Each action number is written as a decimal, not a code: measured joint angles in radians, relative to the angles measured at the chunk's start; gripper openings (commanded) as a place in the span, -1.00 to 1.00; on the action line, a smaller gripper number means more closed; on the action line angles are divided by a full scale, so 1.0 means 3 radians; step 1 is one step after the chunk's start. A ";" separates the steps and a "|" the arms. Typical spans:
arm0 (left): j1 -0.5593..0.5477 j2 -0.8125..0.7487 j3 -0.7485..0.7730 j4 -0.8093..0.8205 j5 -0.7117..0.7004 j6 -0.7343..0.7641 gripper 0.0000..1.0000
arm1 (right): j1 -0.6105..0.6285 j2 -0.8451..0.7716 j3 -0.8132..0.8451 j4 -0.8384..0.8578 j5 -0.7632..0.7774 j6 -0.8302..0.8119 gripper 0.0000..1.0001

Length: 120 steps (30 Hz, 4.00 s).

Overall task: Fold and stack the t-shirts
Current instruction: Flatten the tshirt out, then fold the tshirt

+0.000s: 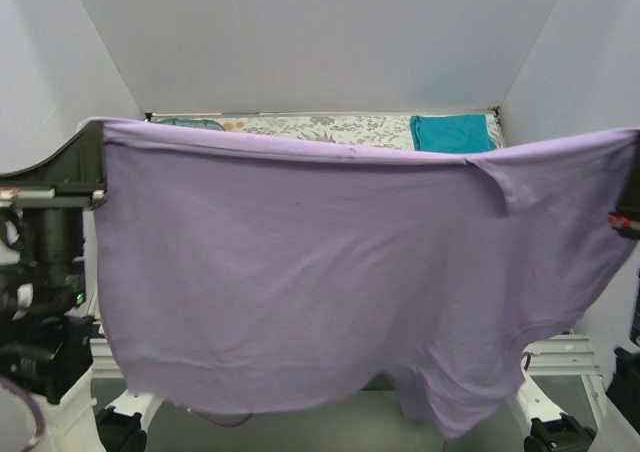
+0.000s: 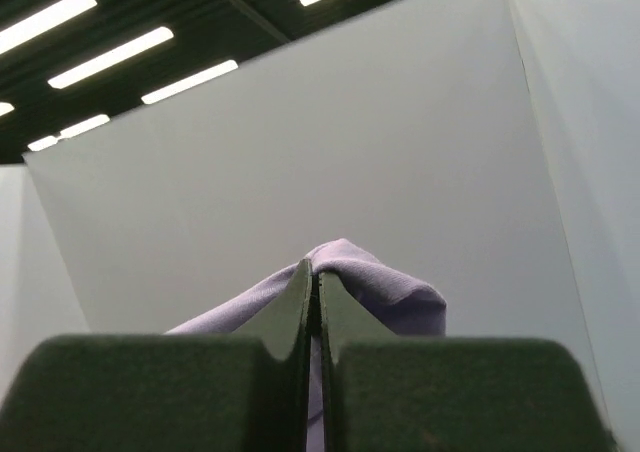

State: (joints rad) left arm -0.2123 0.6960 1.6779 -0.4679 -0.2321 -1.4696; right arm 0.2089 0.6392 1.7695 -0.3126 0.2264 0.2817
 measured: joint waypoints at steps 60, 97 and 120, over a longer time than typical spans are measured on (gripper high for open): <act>0.0135 0.3122 -0.1506 0.0085 -0.0384 0.0242 -1.00 | -0.0045 0.2004 -0.2697 -0.1052 -0.0223 0.0497 -0.97; 0.0135 0.2922 -0.2035 -0.0476 -0.0458 0.0132 -0.05 | 0.0318 0.0785 -0.4120 -0.1656 -0.0567 0.1284 0.62; -0.0064 0.2782 -0.2139 0.0223 0.0338 0.0228 0.34 | 0.0239 0.2335 -0.3250 -0.0707 -0.0515 0.0654 0.97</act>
State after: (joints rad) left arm -0.2314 1.5307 1.0363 -0.4011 -0.1307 -1.4014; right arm 0.2806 1.3396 0.7944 -0.5247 0.0719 0.4778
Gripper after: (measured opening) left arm 0.668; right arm 0.984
